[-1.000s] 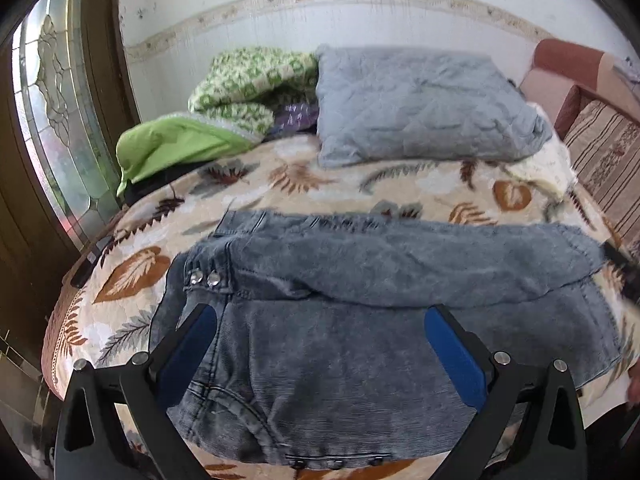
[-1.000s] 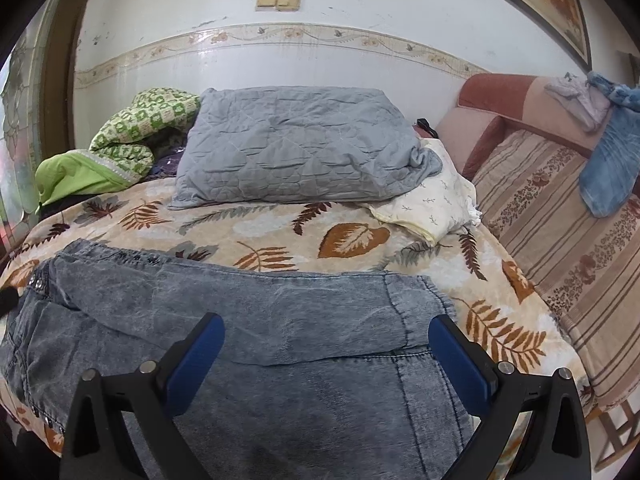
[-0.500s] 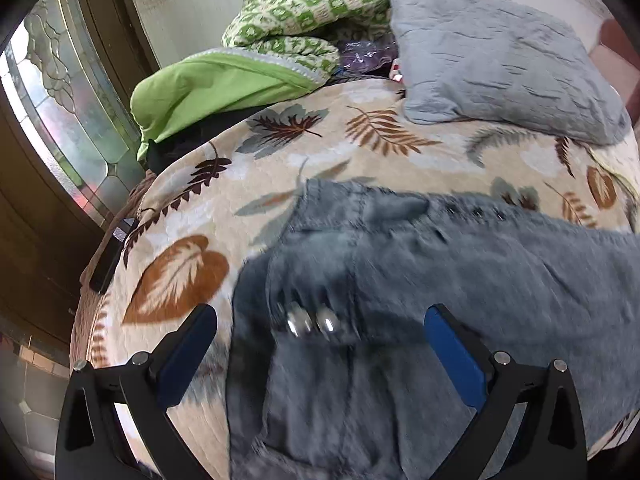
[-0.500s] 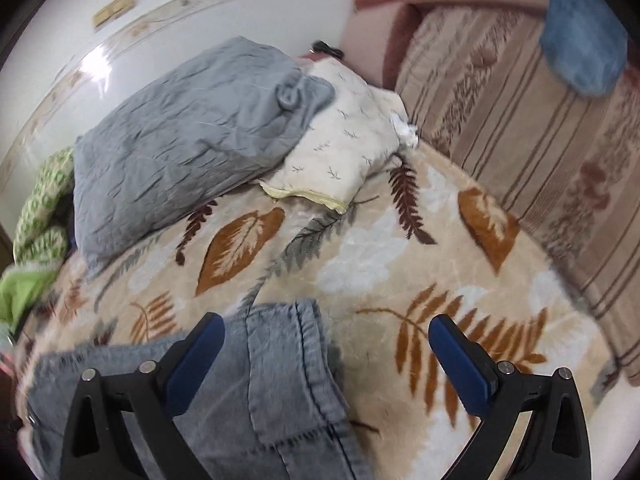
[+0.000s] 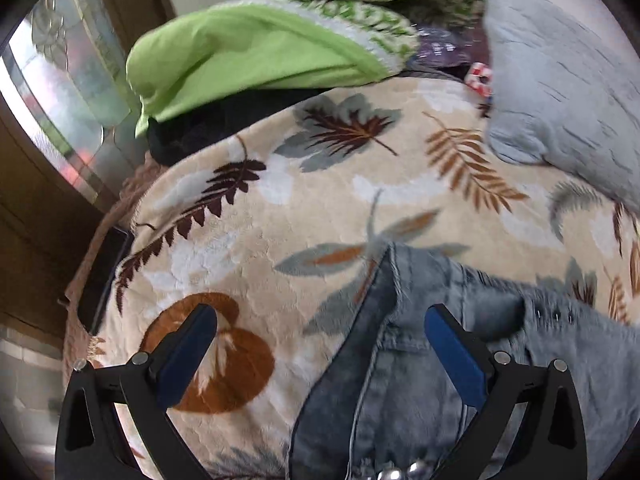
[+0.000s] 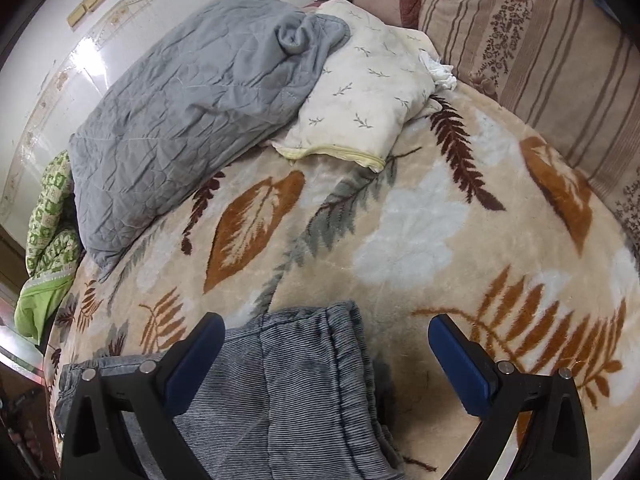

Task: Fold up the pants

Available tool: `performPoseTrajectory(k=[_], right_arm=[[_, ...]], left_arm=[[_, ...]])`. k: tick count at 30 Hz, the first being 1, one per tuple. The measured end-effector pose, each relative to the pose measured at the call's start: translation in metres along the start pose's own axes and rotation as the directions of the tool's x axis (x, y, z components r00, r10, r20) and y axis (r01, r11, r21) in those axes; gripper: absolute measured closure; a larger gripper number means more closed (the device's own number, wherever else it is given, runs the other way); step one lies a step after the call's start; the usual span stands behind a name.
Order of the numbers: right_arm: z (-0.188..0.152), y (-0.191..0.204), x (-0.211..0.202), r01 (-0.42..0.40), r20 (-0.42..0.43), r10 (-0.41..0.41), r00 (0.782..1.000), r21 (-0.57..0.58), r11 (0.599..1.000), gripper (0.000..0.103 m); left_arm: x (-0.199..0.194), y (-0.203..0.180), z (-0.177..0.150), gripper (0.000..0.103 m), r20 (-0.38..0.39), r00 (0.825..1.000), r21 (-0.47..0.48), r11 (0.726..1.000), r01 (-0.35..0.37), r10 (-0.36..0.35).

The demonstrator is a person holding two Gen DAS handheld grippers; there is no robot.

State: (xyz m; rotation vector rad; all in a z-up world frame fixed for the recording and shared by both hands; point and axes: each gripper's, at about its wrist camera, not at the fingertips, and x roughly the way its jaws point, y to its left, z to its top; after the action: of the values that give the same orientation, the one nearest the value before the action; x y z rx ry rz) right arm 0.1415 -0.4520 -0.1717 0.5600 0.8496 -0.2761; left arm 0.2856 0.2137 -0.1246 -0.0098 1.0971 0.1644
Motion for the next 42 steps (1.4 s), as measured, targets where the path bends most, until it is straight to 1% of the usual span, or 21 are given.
performPoseTrajectory(k=[4,5,9,10,11,14,16,18,20,21,24,25,26,27,28,29,30,33,34,38,42], right_arm=[[0.001,0.005,0.001,0.016,0.01,-0.016,1.0,-0.005,1.0,0.0],[0.001,0.006,0.003,0.014,0.006,-0.014,1.0,-0.006,1.0,0.0],[0.001,0.009,0.008,0.021,-0.002,-0.021,1.0,-0.014,1.0,0.0],[0.001,0.01,0.009,0.027,0.0,-0.027,1.0,-0.018,0.999,0.0],[0.001,0.012,0.009,0.035,0.004,-0.035,0.999,-0.024,0.999,0.0],[0.002,0.014,0.011,0.045,0.008,-0.045,0.999,-0.036,0.998,0.0],[0.002,0.014,0.012,0.05,0.009,-0.049,0.999,-0.04,0.998,0.0],[0.003,0.012,0.015,0.047,0.002,-0.047,0.999,-0.036,0.998,0.0],[0.005,0.009,0.017,0.037,-0.006,-0.037,0.999,-0.021,0.999,0.0],[0.006,0.007,0.018,0.031,-0.007,-0.031,0.999,-0.013,0.999,0.0],[0.007,0.003,0.017,0.018,-0.003,-0.018,1.0,0.007,1.0,0.0],[0.007,0.002,0.017,0.018,-0.001,-0.018,1.0,0.009,1.0,0.0],[0.007,0.002,0.017,0.017,0.0,-0.017,1.0,0.01,1.0,0.0],[0.007,0.001,0.017,0.015,0.0,-0.015,1.0,0.011,1.0,0.0],[0.007,0.0,0.017,0.008,-0.001,-0.008,1.0,0.012,1.0,0.0],[0.006,-0.001,0.017,0.001,-0.003,-0.001,1.0,0.017,1.0,0.0],[0.006,-0.002,0.017,-0.007,-0.004,0.007,1.0,0.024,1.0,0.0],[0.006,-0.004,0.014,-0.014,0.001,0.014,1.0,0.034,0.999,0.0],[0.006,-0.004,0.013,-0.017,0.004,0.017,1.0,0.037,0.999,0.0],[0.005,-0.003,0.011,-0.025,0.003,0.025,1.0,0.039,0.999,0.0],[0.004,-0.004,0.015,-0.032,-0.014,0.033,0.999,0.044,0.998,0.0]], left_arm=[[0.014,0.004,0.019,0.0,-0.052,0.997,-0.095,0.994,0.059,-0.064],[0.017,0.002,0.022,0.0,-0.059,0.995,-0.103,0.992,0.069,-0.076],[0.03,-0.013,0.031,0.001,-0.087,0.991,-0.061,0.993,0.1,-0.105],[0.036,-0.016,0.032,0.005,-0.107,0.988,-0.06,0.992,0.107,-0.113],[0.043,-0.018,0.035,0.012,-0.13,0.983,-0.075,0.99,0.12,-0.129],[0.058,-0.02,0.039,0.023,-0.174,0.965,-0.138,0.975,0.172,-0.195],[0.064,-0.027,0.04,0.029,-0.192,0.957,-0.134,0.972,0.194,-0.218],[0.068,-0.036,0.039,0.035,-0.202,0.954,-0.106,0.974,0.202,-0.22],[0.076,-0.044,0.036,0.046,-0.232,0.949,-0.081,0.976,0.201,-0.214],[0.081,-0.046,0.035,0.046,-0.245,0.947,-0.077,0.978,0.196,-0.209],[0.081,-0.046,0.035,0.05,-0.221,0.951,-0.085,0.975,0.204,-0.218],[0.08,-0.045,0.036,0.058,-0.211,0.952,-0.091,0.974,0.207,-0.222],[0.08,-0.044,0.037,0.072,-0.204,0.952,-0.099,0.972,0.214,-0.23],[0.079,-0.043,0.037,0.079,-0.2,0.946,-0.112,0.965,0.235,-0.254],[0.079,-0.04,0.035,0.089,-0.204,0.937,-0.127,0.957,0.261,-0.282],[0.08,-0.04,0.034,0.093,-0.208,0.932,-0.133,0.952,0.274,-0.297],[0.081,-0.04,0.034,0.093,-0.209,0.931,-0.128,0.952,0.277,-0.299],[0.077,-0.046,0.031,0.093,-0.199,0.937,-0.095,0.958,0.272,-0.286],[0.078,-0.045,0.032,0.093,-0.201,0.938,-0.1,0.958,0.267,-0.283],[0.085,-0.042,0.033,0.092,-0.213,0.931,-0.135,0.952,0.274,-0.298],[0.082,-0.045,0.031,0.092,-0.192,0.939,-0.12,0.957,0.265,-0.284]])
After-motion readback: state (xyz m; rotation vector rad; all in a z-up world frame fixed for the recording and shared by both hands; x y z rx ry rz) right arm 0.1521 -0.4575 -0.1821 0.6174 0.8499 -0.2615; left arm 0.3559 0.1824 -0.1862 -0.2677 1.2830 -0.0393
